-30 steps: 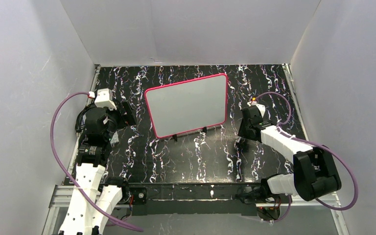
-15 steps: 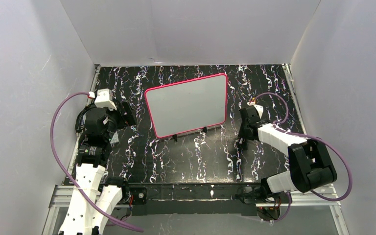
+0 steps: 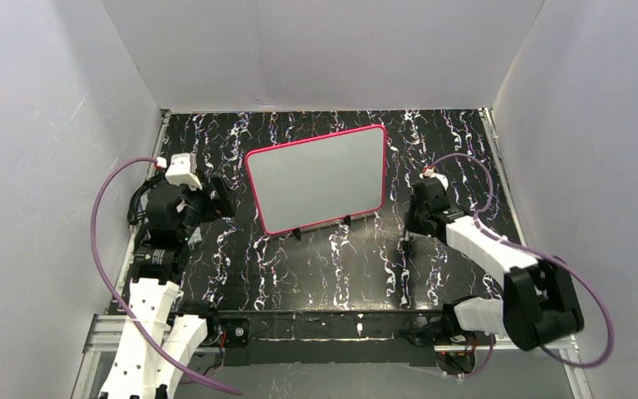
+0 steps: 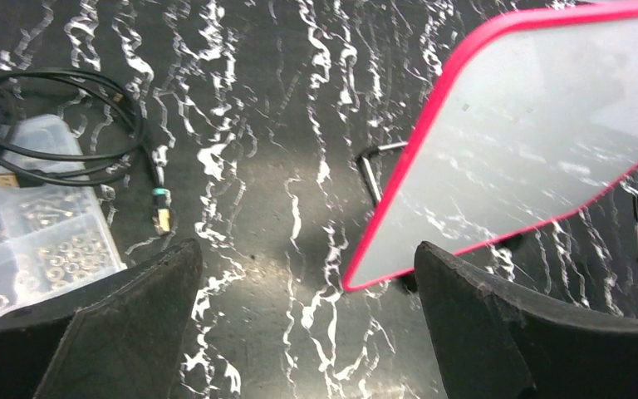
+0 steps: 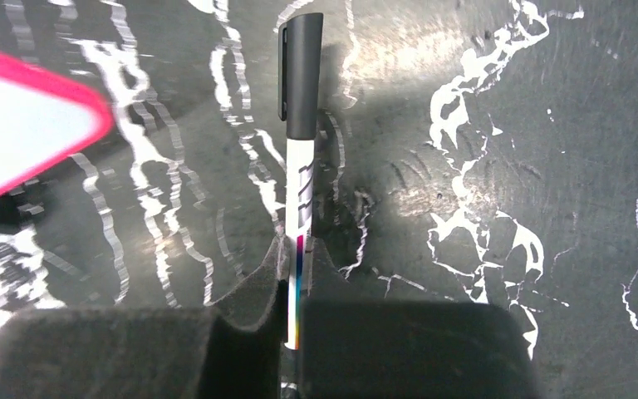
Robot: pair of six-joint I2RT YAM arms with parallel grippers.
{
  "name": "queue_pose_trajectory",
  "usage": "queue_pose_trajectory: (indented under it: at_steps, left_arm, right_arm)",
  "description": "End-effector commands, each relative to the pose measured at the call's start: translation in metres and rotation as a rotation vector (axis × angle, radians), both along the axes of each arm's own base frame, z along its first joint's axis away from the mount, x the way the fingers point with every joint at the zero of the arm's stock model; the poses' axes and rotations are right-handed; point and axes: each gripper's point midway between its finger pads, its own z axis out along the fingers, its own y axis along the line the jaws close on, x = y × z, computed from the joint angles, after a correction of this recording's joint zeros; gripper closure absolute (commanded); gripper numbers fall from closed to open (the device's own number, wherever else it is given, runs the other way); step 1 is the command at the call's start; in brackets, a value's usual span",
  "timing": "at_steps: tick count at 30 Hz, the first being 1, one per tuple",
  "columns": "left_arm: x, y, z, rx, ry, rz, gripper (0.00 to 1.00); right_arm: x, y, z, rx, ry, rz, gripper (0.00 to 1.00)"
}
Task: Write a sentence on the whiteboard
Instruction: Open the whiteboard marker at the center of the board.
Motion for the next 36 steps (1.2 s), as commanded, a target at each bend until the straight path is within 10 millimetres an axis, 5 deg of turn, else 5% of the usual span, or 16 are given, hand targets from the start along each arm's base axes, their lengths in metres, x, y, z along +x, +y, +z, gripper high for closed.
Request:
queue_pose_trajectory:
  at_steps: [1, 8, 11, 17, 23, 36]
  left_arm:
    - [-0.016, -0.029, 0.012, -0.098, 0.026, -0.135, 0.05]
    - [-0.045, -0.088, 0.056, -0.322, 0.088, -0.358, 0.11]
    - [-0.054, -0.115, 0.064, -0.373, 0.124, -0.442, 0.11]
    - [-0.068, -0.148, 0.085, -0.549, 0.100, -0.537, 0.11]
    - [-0.074, -0.174, 0.082, -0.721, 0.132, -0.602, 0.10]
    - [-0.071, -0.199, 0.031, -0.740, 0.283, -0.577, 0.15]
  right_arm:
    - [-0.001, 0.015, 0.053, 0.099, -0.145, 0.096, 0.99]
    - [-0.018, 0.057, 0.179, 0.318, -0.494, 0.374, 0.99]
    - [-0.033, 0.087, 0.212, 0.428, -0.543, 0.516, 0.99]
    - [-0.068, 0.149, 0.228, 0.449, -0.569, 0.731, 0.99]
    - [-0.103, 0.200, 0.219, 0.459, -0.543, 0.882, 0.99]
    - [-0.126, 0.243, 0.222, 0.471, -0.544, 0.986, 0.99]
